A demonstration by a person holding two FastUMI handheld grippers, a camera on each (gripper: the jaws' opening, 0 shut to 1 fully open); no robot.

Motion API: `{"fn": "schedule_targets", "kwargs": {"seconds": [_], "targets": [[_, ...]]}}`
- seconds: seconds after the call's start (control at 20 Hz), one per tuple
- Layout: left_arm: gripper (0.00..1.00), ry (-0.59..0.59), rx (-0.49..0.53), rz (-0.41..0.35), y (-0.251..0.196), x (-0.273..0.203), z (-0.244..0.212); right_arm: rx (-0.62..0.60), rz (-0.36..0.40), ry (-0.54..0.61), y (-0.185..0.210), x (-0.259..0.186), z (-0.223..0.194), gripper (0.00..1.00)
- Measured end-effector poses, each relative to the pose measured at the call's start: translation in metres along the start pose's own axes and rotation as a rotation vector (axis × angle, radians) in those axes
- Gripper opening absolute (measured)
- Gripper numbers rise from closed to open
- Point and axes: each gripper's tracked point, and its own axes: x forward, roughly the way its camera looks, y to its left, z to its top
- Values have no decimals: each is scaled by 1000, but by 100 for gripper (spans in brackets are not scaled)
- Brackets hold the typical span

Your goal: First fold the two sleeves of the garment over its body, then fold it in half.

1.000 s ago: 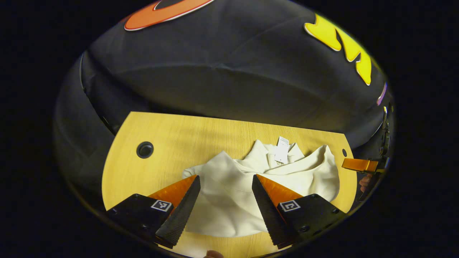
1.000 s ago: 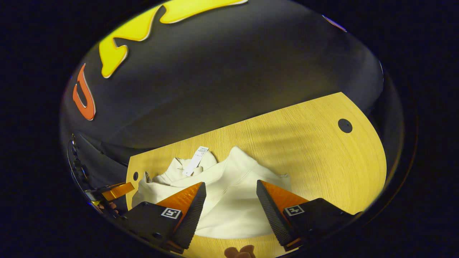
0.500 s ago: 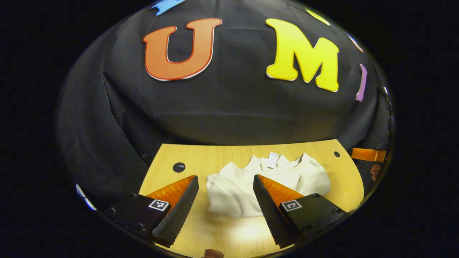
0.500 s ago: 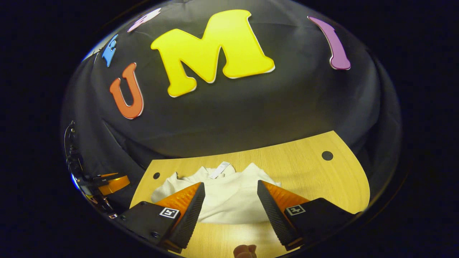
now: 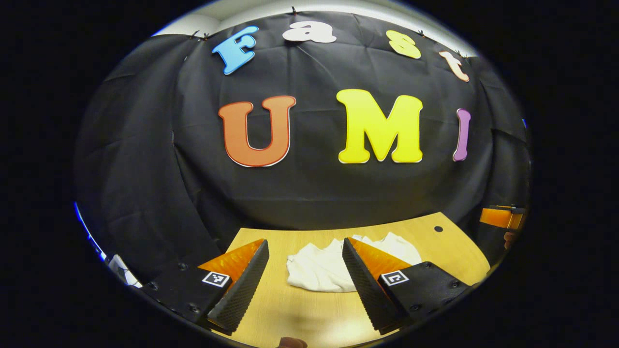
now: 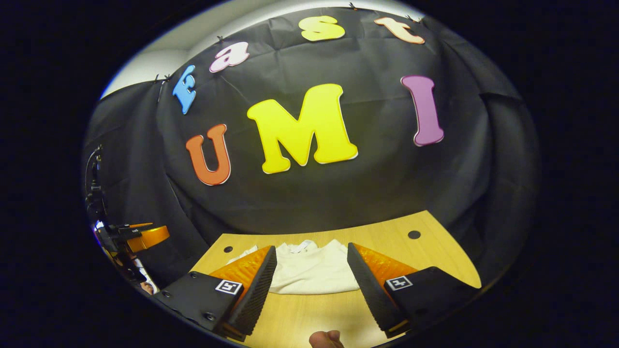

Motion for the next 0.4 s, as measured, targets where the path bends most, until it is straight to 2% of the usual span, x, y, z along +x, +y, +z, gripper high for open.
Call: {"fn": "schedule_targets", "kwargs": {"seconds": [0.15, 0.3, 0.4], "targets": [[97, 1, -45, 26, 3, -39, -5, -39, -13, -99, 17, -55, 3, 92], [98, -37, -28, 34, 4, -67, -5, -93, -11, -91, 42, -86, -15, 91], [97, -70, -9, 36, 8, -86, -5, -82, -13, -109, 53, -100, -20, 92]]}}
